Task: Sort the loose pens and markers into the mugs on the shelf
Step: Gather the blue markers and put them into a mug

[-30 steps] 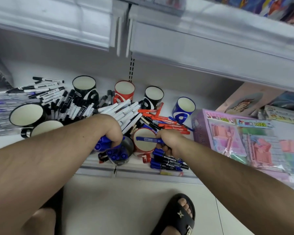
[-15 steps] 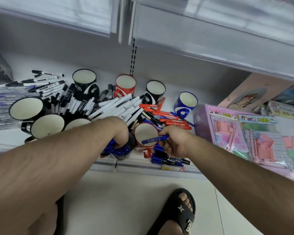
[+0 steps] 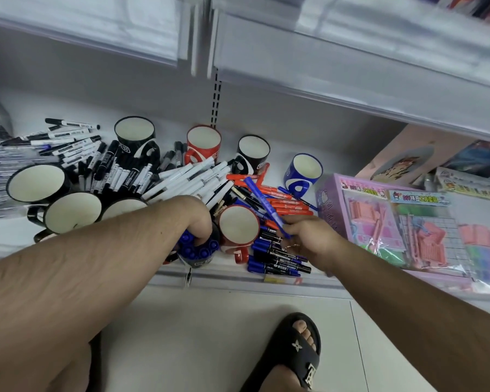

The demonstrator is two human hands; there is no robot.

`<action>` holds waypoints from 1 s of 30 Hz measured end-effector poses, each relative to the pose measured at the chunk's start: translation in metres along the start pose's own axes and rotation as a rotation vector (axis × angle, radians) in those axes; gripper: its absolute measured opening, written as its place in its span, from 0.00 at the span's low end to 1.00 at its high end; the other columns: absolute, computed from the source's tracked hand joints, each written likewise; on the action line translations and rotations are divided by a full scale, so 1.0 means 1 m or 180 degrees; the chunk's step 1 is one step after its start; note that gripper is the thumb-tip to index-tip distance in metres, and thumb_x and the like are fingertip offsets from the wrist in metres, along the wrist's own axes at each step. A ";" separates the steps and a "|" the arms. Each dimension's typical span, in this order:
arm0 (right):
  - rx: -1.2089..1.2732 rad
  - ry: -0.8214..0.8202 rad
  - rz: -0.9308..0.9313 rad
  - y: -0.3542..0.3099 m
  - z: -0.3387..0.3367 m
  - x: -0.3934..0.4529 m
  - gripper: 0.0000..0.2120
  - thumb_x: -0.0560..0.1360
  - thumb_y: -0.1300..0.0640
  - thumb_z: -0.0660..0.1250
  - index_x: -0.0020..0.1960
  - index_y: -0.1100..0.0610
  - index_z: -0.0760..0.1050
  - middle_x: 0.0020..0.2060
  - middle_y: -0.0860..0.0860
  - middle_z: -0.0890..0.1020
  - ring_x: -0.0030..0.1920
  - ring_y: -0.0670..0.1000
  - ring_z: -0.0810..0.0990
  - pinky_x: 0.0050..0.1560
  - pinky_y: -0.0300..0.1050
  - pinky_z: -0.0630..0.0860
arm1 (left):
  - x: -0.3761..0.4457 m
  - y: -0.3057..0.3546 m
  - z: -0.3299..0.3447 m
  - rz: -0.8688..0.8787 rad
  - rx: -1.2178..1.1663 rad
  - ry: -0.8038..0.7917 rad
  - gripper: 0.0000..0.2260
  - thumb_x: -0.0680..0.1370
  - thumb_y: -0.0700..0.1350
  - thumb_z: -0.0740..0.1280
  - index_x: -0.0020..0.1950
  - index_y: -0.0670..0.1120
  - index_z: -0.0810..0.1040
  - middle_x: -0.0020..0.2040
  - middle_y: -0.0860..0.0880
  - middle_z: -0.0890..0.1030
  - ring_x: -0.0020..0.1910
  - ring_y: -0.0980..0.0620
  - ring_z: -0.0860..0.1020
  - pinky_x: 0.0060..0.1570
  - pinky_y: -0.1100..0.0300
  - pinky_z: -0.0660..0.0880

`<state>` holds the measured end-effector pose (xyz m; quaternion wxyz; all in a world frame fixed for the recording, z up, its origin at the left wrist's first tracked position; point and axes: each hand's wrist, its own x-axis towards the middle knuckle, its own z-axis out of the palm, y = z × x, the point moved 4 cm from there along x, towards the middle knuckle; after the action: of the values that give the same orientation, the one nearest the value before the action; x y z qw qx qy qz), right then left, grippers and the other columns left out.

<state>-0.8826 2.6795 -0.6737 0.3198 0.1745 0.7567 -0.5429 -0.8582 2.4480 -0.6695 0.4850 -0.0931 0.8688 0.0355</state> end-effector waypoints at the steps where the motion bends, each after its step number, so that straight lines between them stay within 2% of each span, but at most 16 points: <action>1: 0.0169 -0.0117 0.0005 0.002 -0.005 -0.002 0.12 0.79 0.66 0.62 0.60 0.59 0.77 0.44 0.55 0.82 0.39 0.52 0.79 0.43 0.46 0.76 | 0.003 -0.002 0.002 -0.0072 -0.0369 -0.0094 0.11 0.76 0.41 0.66 0.55 0.40 0.69 0.43 0.39 0.75 0.35 0.45 0.79 0.38 0.54 0.78; 4: 0.0235 -0.0442 -0.0006 0.009 -0.008 -0.004 0.15 0.79 0.69 0.61 0.63 0.60 0.76 0.46 0.56 0.81 0.45 0.54 0.83 0.48 0.48 0.79 | 0.010 -0.004 0.006 -0.0148 -0.1173 -0.0072 0.13 0.75 0.40 0.67 0.57 0.38 0.69 0.46 0.36 0.75 0.38 0.41 0.81 0.41 0.51 0.81; 6: -0.0095 -0.0659 -0.0071 0.012 -0.001 -0.007 0.16 0.79 0.70 0.61 0.62 0.57 0.77 0.49 0.54 0.81 0.51 0.54 0.85 0.52 0.49 0.79 | 0.008 -0.003 0.005 -0.0150 -0.1484 0.0220 0.20 0.73 0.43 0.71 0.61 0.38 0.71 0.46 0.38 0.75 0.39 0.41 0.81 0.42 0.51 0.82; 8: -0.0471 -0.0763 -0.0247 0.014 0.006 -0.011 0.15 0.78 0.70 0.61 0.57 0.54 0.78 0.47 0.51 0.83 0.52 0.52 0.84 0.52 0.47 0.78 | 0.004 -0.006 -0.003 -0.0128 -0.1306 0.0727 0.24 0.70 0.50 0.74 0.61 0.41 0.73 0.49 0.40 0.75 0.46 0.44 0.80 0.44 0.54 0.81; 10: -0.0759 -0.0723 -0.0474 0.014 0.012 -0.016 0.15 0.77 0.72 0.62 0.51 0.53 0.77 0.44 0.49 0.84 0.49 0.48 0.84 0.47 0.40 0.78 | -0.001 -0.010 -0.012 -0.0072 -0.1078 0.1144 0.23 0.71 0.53 0.72 0.60 0.42 0.72 0.55 0.42 0.75 0.53 0.46 0.76 0.46 0.58 0.75; 13: -0.1084 -0.0573 -0.0863 0.014 0.019 -0.017 0.14 0.75 0.74 0.63 0.48 0.55 0.77 0.42 0.48 0.84 0.43 0.41 0.83 0.40 0.31 0.76 | -0.001 -0.020 -0.025 -0.0026 -0.1325 0.1649 0.21 0.73 0.47 0.66 0.64 0.41 0.71 0.62 0.40 0.73 0.57 0.44 0.75 0.48 0.56 0.75; 16: -0.1266 -0.0402 -0.1124 0.010 0.024 -0.013 0.13 0.74 0.73 0.65 0.49 0.57 0.78 0.47 0.51 0.84 0.51 0.47 0.83 0.48 0.37 0.79 | -0.003 -0.017 -0.040 0.0742 -0.2021 0.2143 0.20 0.73 0.38 0.65 0.65 0.46 0.75 0.61 0.45 0.78 0.58 0.47 0.77 0.51 0.59 0.75; 18: -0.1472 -0.0293 -0.1275 0.005 0.026 -0.010 0.14 0.74 0.72 0.65 0.50 0.53 0.79 0.49 0.48 0.82 0.54 0.47 0.81 0.53 0.40 0.79 | -0.014 -0.005 -0.046 0.1486 -0.2763 0.1892 0.19 0.74 0.31 0.63 0.61 0.47 0.79 0.55 0.48 0.82 0.51 0.51 0.80 0.41 0.67 0.74; 20: -0.1664 -0.0234 -0.1404 0.001 0.029 -0.010 0.14 0.75 0.70 0.65 0.52 0.53 0.78 0.49 0.43 0.81 0.52 0.43 0.79 0.50 0.33 0.77 | -0.030 0.006 -0.050 0.1937 -0.3103 0.1573 0.20 0.74 0.27 0.63 0.56 0.49 0.81 0.51 0.50 0.83 0.43 0.56 0.81 0.33 0.71 0.71; 23: -0.1833 -0.0143 -0.1506 -0.005 0.033 -0.011 0.13 0.77 0.68 0.64 0.55 0.54 0.77 0.49 0.42 0.80 0.50 0.39 0.78 0.46 0.28 0.73 | -0.047 0.018 -0.055 0.2230 -0.3002 0.1141 0.20 0.73 0.28 0.63 0.54 0.51 0.81 0.50 0.51 0.84 0.43 0.57 0.81 0.36 0.67 0.73; 25: -0.1817 -0.0074 -0.1528 -0.005 0.036 -0.009 0.13 0.77 0.68 0.64 0.55 0.52 0.75 0.52 0.45 0.81 0.53 0.42 0.78 0.50 0.31 0.72 | -0.051 0.015 -0.057 0.2094 -0.2708 0.0880 0.16 0.76 0.35 0.64 0.57 0.52 0.80 0.52 0.53 0.83 0.47 0.55 0.81 0.43 0.61 0.75; 27: -0.1754 -0.0011 -0.1550 -0.006 0.041 -0.008 0.13 0.77 0.67 0.65 0.54 0.49 0.74 0.53 0.47 0.82 0.55 0.46 0.79 0.53 0.36 0.74 | -0.047 0.000 -0.058 0.1603 -0.2228 0.0980 0.13 0.78 0.42 0.63 0.61 0.52 0.78 0.55 0.52 0.80 0.50 0.53 0.80 0.49 0.55 0.78; 29: -0.1799 0.0057 -0.1621 -0.008 0.050 -0.008 0.12 0.75 0.66 0.67 0.51 0.49 0.74 0.51 0.48 0.82 0.54 0.48 0.79 0.50 0.35 0.74 | -0.038 -0.024 -0.050 0.0965 -0.1676 0.1084 0.14 0.79 0.45 0.61 0.63 0.46 0.76 0.58 0.47 0.78 0.52 0.48 0.79 0.51 0.49 0.80; 30: -0.1835 0.0096 -0.1643 -0.009 0.055 -0.008 0.11 0.74 0.65 0.68 0.50 0.50 0.75 0.49 0.47 0.82 0.52 0.48 0.79 0.47 0.34 0.74 | -0.034 -0.034 -0.039 0.0688 -0.1389 0.0918 0.16 0.78 0.49 0.62 0.64 0.45 0.75 0.60 0.45 0.76 0.53 0.46 0.79 0.51 0.47 0.81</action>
<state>-0.8659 2.6256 -0.6737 0.1973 -0.1108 0.9019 -0.3679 -0.8669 2.4133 -0.6192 0.3184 -0.1062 0.9055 0.2595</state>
